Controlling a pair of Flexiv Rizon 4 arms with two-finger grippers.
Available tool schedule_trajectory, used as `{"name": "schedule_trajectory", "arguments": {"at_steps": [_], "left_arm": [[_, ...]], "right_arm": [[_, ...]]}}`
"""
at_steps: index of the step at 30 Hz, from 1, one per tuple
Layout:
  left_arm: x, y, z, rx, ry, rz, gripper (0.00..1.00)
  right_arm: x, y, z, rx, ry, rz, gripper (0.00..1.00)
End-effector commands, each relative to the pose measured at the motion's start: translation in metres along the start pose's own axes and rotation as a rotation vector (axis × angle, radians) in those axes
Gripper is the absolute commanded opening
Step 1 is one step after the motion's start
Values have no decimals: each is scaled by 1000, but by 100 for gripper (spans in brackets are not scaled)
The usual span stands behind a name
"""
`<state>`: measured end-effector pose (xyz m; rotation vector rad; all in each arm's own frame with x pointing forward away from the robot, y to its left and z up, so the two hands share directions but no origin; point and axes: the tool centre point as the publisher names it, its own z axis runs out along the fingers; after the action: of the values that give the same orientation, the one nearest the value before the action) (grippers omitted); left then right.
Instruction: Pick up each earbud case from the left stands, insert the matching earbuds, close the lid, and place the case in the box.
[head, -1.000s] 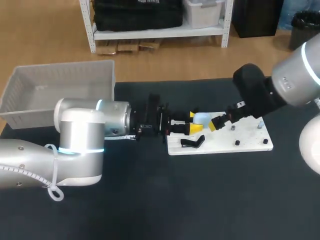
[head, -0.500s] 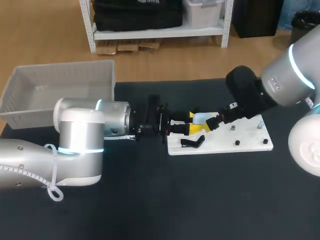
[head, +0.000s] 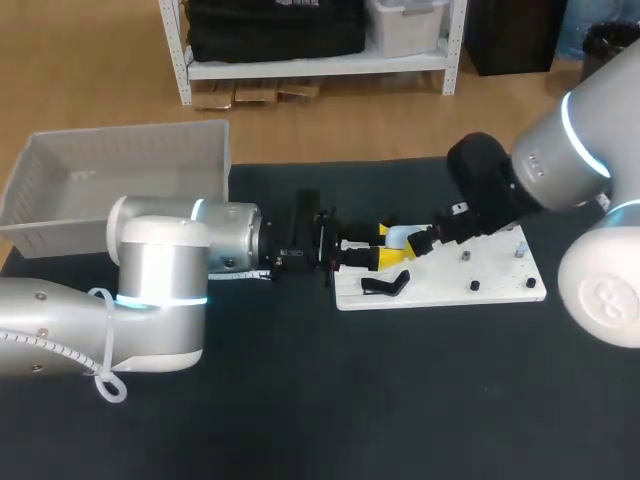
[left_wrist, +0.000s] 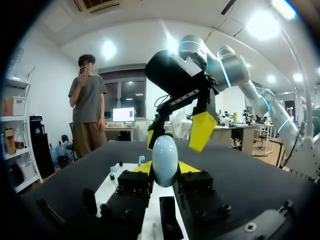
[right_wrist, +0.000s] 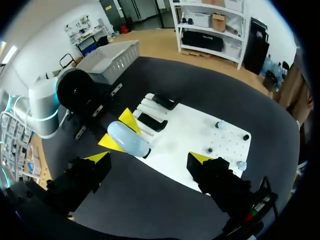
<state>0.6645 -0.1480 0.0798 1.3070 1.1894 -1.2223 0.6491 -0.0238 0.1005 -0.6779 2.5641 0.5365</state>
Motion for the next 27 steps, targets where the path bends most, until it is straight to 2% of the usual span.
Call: {"name": "schedule_trajectory", "arguments": {"at_steps": [1,27], "left_arm": [[0,-2,0,-6,-1,2,0],[0,-2,0,-6,-1,2,0]], "right_arm": [[1,-1,5,15,-8,8,100],[-2,-11,9,27,-28,51,100]]}}
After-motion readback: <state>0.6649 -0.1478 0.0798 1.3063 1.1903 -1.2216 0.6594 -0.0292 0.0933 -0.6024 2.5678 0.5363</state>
